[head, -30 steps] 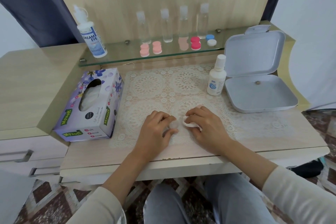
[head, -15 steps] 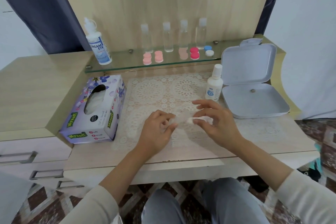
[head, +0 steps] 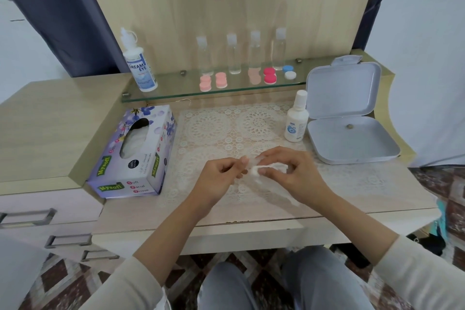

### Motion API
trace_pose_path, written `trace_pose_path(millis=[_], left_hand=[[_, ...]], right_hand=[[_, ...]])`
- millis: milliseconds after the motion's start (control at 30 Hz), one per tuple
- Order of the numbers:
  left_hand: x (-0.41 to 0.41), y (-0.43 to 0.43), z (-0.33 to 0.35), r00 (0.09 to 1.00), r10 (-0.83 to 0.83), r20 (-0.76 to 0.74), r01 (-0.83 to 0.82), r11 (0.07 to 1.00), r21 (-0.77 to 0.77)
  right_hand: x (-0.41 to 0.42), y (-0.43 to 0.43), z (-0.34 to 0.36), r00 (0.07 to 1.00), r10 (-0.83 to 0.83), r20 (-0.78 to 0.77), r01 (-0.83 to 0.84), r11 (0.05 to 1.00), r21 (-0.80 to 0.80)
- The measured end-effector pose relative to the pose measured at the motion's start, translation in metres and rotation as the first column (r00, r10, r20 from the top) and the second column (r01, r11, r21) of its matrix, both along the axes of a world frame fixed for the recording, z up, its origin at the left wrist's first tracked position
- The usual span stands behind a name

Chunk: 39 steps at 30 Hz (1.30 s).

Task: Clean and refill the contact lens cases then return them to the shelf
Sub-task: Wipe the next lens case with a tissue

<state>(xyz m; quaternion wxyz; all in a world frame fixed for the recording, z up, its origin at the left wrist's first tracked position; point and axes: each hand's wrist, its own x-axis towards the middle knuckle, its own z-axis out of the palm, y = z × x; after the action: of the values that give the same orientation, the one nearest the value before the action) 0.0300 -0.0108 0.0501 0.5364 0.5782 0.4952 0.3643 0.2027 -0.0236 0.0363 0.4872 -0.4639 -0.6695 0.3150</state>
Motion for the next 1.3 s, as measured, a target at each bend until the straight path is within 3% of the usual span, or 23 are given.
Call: trace_pose_path(millis=[133,300,467,700,867,1033,1300], left_hand=[[0.006,-0.007,-0.003,0.979,0.005,0.203,0.005,0.999,-0.048],[0.015,-0.011,-0.007,0.947,0.235,0.218,-0.227,0.972,-0.061],[0.012,-0.011,-0.013,0.91,0.322,0.259,-0.306,0.947,-0.1],[-0.005,-0.006,-0.01,0.96,0.195,0.199,-0.195,0.981,-0.02],[-0.005,0.001,-0.002,0.991,0.085,0.101,-0.086,0.996,0.009],[-0.003,0.007,-0.001,0.991,0.119,-0.064,-0.109,0.984,0.141],[0.0,0.007,0.001,1.0,-0.013,-0.028,0.015,0.998,0.056]], right_hand=[[-0.003,0.0,-0.001,0.997,-0.051,-0.064,0.053,0.998,0.022],[-0.011,-0.001,-0.001,0.985,-0.145,-0.096,0.139,0.988,-0.059],[-0.011,-0.003,0.002,0.968,-0.181,-0.174,0.146,0.97,-0.195],[-0.001,0.001,0.0,0.975,-0.164,-0.151,0.135,0.973,-0.188],[0.0,0.003,0.001,0.968,-0.181,-0.173,0.129,0.953,-0.276],[-0.004,0.002,0.001,0.969,-0.121,-0.214,0.052,0.952,-0.302],[-0.01,0.001,0.002,0.963,-0.1,-0.248,0.029,0.961,-0.274]])
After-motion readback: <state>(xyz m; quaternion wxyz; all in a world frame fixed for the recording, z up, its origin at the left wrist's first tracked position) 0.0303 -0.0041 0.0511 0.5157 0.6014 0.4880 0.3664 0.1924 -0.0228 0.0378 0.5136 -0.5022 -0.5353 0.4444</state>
